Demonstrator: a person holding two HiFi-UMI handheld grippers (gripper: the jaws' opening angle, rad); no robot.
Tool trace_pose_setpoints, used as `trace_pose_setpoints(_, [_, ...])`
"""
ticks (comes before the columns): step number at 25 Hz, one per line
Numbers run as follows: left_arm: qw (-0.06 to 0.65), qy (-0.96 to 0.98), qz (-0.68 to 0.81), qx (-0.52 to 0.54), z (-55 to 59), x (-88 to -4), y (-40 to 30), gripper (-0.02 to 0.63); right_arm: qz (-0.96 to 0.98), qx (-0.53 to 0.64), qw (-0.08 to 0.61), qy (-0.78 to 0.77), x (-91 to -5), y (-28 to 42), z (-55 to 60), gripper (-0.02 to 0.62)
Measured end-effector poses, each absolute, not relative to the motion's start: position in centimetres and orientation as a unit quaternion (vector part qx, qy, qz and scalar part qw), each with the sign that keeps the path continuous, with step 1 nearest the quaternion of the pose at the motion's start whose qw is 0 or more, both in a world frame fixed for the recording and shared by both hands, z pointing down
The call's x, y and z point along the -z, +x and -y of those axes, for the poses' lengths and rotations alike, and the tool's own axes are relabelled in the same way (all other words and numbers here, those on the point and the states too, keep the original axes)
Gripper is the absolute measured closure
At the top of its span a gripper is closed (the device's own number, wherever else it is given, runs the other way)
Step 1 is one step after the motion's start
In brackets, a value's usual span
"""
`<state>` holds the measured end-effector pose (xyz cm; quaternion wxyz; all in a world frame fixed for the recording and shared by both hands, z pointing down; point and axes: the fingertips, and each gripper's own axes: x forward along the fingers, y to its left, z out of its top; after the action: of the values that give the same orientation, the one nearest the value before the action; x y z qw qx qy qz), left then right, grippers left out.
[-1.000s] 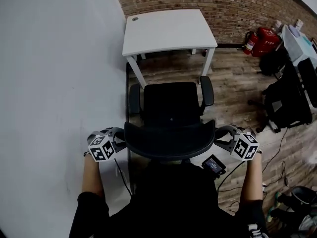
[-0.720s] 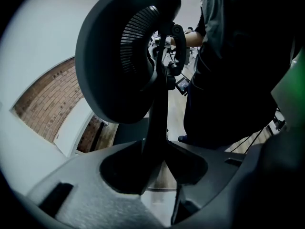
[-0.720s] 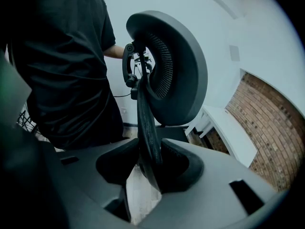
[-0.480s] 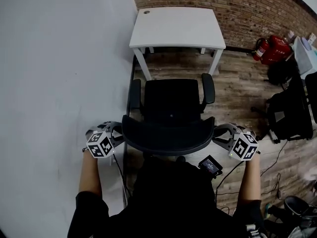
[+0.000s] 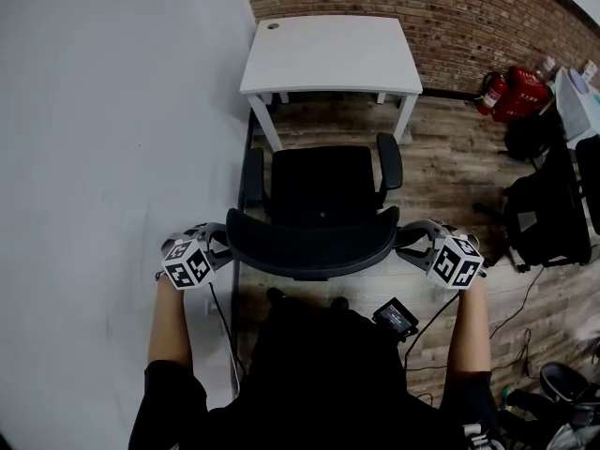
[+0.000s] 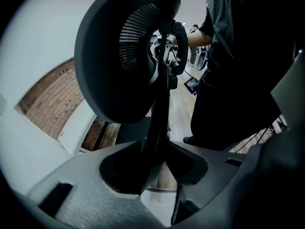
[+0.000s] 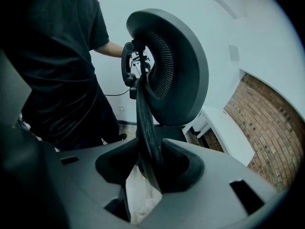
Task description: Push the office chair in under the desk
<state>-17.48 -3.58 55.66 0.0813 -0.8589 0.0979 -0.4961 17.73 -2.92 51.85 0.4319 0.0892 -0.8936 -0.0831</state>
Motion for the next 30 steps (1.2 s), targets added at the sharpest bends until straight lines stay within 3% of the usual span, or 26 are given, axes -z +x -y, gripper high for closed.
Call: trace_pose_setpoints(30, [0.079,-0.860,-0.101,0.495,20.7,-55.6,-14.8,0.440,0.899,0.092,0.410,0.126,-51.9,19.9,19.5,0.428])
